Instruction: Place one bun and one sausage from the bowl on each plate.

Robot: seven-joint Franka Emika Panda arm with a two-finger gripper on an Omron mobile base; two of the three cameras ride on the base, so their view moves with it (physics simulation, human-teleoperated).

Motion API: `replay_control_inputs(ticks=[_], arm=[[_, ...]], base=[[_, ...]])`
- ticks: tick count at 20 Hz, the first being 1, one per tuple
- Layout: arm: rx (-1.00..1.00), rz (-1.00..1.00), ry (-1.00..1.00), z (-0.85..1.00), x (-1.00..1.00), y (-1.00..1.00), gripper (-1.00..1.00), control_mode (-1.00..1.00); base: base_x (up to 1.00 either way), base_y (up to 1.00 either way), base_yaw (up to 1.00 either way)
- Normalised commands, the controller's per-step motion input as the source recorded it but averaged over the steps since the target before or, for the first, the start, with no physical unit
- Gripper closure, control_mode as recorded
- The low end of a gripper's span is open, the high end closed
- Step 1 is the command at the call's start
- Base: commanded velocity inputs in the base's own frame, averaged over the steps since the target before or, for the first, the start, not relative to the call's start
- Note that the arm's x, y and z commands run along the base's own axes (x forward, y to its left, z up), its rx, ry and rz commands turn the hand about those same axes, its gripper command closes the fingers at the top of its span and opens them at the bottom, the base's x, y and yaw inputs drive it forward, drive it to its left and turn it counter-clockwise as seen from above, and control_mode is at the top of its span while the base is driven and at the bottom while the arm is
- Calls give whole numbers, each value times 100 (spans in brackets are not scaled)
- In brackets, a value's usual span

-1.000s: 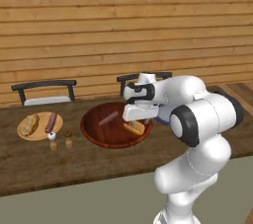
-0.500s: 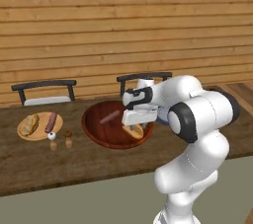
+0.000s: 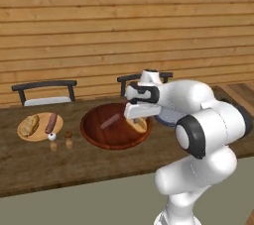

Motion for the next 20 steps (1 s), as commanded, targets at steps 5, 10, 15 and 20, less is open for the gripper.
replay_control_inputs(ticks=[5,10,15,20], arm=[[0,-4,-5,91,-12,-55,100,-100],[1,-7,0,28,4,-97,100,-100],[0,-6,0,0,11,-95,100,-100],[-5,-13,0,-8,39,-36,100,-100]], base=[[0,0,0],[0,0,0],[0,0,0],[0,0,0]])
